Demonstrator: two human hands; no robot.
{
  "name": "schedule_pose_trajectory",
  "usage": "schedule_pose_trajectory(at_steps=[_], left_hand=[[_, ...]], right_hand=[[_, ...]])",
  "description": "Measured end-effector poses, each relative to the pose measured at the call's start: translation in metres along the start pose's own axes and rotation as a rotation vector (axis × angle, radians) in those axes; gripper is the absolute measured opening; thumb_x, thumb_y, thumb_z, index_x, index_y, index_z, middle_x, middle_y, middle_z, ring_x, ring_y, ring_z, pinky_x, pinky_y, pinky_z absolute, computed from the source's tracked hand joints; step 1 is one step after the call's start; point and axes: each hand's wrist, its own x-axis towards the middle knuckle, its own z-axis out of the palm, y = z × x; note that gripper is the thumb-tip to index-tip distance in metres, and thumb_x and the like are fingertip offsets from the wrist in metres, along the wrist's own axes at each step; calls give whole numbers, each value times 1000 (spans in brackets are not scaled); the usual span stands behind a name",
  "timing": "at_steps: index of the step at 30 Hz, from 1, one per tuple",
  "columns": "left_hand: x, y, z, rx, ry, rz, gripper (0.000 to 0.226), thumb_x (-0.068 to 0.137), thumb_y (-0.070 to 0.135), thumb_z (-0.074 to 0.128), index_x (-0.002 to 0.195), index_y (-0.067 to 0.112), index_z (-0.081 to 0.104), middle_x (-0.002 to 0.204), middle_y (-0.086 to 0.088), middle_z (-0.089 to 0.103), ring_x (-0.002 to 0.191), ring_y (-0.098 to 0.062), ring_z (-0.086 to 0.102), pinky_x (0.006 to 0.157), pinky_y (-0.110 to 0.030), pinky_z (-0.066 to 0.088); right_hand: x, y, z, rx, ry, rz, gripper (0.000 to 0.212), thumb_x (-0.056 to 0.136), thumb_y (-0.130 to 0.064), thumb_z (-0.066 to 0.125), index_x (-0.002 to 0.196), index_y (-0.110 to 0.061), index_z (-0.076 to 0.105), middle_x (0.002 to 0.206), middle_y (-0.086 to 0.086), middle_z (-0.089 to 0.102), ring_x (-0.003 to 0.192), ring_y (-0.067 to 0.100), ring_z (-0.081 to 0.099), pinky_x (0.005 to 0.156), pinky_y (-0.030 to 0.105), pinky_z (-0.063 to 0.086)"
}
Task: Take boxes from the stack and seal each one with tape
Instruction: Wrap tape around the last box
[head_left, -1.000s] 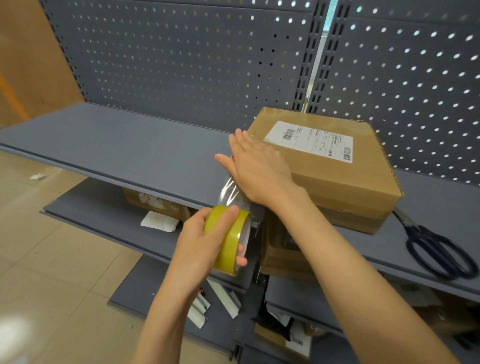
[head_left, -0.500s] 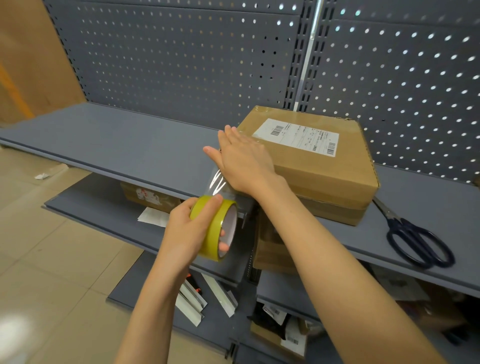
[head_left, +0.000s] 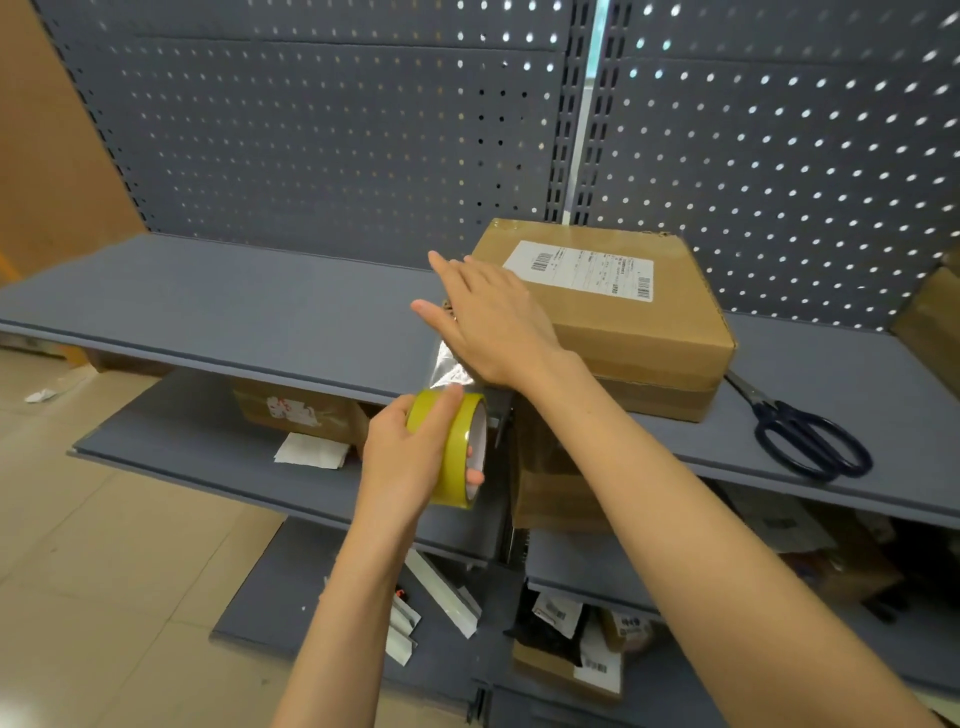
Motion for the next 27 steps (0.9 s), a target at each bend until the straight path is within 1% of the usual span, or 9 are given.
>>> schedule_pose_trajectory(at_steps=[4, 8, 11, 14, 17, 21, 23, 24, 27], left_hand=[[1, 1, -1, -6, -19, -14, 24, 91, 36, 61, 91, 12, 60, 69, -7, 64, 40, -16, 61, 39, -20, 45], [0, 1, -2, -6, -44, -10, 25, 91, 36, 61, 91, 11, 60, 69, -9, 63, 40, -14, 61, 39, -19, 44], [-2, 2, -2, -1, -42, -5, 23, 91, 36, 60, 87, 14, 60, 70, -7, 63, 37, -8, 59, 37, -16, 43], [-2, 3, -1, 2, -48, -2, 20, 92, 35, 60, 83, 17, 58, 67, -5, 62, 36, -7, 58, 36, -16, 42], [-1, 3, -1, 8, -38, 1, 21, 91, 35, 60, 84, 15, 58, 67, -5, 62, 36, -9, 58, 37, -17, 43], [-1, 2, 0, 9, -34, -1, 23, 91, 35, 60, 89, 12, 59, 65, -4, 62, 36, -11, 58, 37, -17, 43], [-2, 3, 0, 1, -39, -9, 22, 91, 34, 60, 89, 13, 59, 66, -5, 62, 35, -10, 57, 36, -17, 43], [-2, 3, -1, -2, -41, -9, 21, 92, 34, 60, 89, 13, 59, 67, -6, 61, 35, -9, 57, 36, -17, 43], [-4, 4, -1, 10, -40, 7, 21, 92, 33, 59, 88, 13, 58, 66, -4, 60, 34, -5, 55, 35, -15, 41]], right_hand=[[-8, 2, -9, 207, 126, 46, 52, 103, -41, 32, 145, -11, 36, 142, 5, 47, 131, 21, 39, 105, 31, 25], [-36, 20, -13, 283, 322, 155, 36, 102, -27, 39, 130, -10, 54, 127, 6, 56, 118, 23, 48, 100, 35, 34], [-61, 42, -14, 257, 484, 270, 29, 100, -21, 43, 122, -10, 59, 119, 5, 58, 113, 21, 50, 96, 34, 38], [-84, 63, -14, 120, 647, 378, 25, 97, -19, 45, 112, -10, 62, 109, 6, 61, 102, 20, 52, 88, 30, 35], [-108, 82, -14, 98, 721, 508, 23, 97, -19, 44, 108, -10, 62, 105, 6, 60, 97, 21, 52, 83, 29, 33], [-140, 102, -13, 128, 773, 706, 22, 98, -20, 43, 110, -10, 58, 106, 7, 59, 100, 23, 51, 83, 31, 34], [-154, 109, -15, 138, 764, 826, 23, 98, -19, 43, 113, -8, 56, 112, 11, 57, 105, 26, 50, 88, 35, 36], [-160, 114, -17, 130, 699, 883, 25, 97, -18, 44, 116, -7, 56, 116, 13, 55, 109, 29, 49, 91, 37, 36], [-174, 125, -19, 74, 343, 1029, 31, 96, -15, 49, 123, -1, 52, 129, 20, 45, 120, 36, 40, 96, 40, 35]])
